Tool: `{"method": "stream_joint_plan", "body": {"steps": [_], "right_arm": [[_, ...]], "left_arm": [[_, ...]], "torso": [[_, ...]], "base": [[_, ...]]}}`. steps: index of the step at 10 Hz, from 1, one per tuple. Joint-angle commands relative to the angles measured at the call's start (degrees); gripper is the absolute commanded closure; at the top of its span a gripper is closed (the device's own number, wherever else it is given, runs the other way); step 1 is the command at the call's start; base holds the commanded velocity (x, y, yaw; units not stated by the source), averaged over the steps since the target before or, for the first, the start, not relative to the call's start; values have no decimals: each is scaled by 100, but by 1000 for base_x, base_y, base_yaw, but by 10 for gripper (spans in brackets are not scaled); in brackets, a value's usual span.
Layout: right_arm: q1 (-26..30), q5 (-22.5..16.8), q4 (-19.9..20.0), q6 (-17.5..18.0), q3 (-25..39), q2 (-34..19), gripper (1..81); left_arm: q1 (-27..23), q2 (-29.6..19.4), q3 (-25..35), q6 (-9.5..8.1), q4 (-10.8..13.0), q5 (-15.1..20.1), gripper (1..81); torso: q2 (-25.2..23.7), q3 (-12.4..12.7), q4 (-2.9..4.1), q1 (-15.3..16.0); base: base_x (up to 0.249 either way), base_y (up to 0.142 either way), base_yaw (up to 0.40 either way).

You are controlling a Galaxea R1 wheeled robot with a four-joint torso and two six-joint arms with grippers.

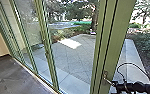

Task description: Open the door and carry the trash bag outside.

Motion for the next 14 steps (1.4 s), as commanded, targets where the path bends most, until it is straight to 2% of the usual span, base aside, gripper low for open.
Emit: {"method": "stream_joint_plan", "body": {"steps": [1, 4, 6, 8, 11, 14], "right_arm": [[-342, -837, -356, 151, 78, 57, 10], [-685, -433, -1393, 151, 325, 49, 10], [-826, -520, -1727, 151, 404, 171, 10], [-897, -713, -1885, 159, 158, 417, 10], [-607, -1221, -1867, 202, 246, 486, 10], [-571, -1722, -1903, 222, -360, 1040, 10]], "left_arm": [[-252, -37, -1, -2, -35, 288, 811], [-243, -20, -1, -2, -35, 288, 811], [-243, -11, -1, -2, -35, 288, 811], [-243, 7, -1, -2, -35, 296, 811], [-234, 6, -1, 7, -1, 296, 811], [-191, -11, -1, 7, -35, 288, 811]], "torso": [[0, 0, 0, -2], [0, 2, 0, 0], [0, 2, 0, 2], [0, 2, 0, 5], [0, 5, 0, 5], [0, 5, 0, 5]], "base": [[0, 0, 0], [0, 0, 0], [0, 0, 0], [0, 0, 0], [0, 0, 0], [0, 0, 0]]}}
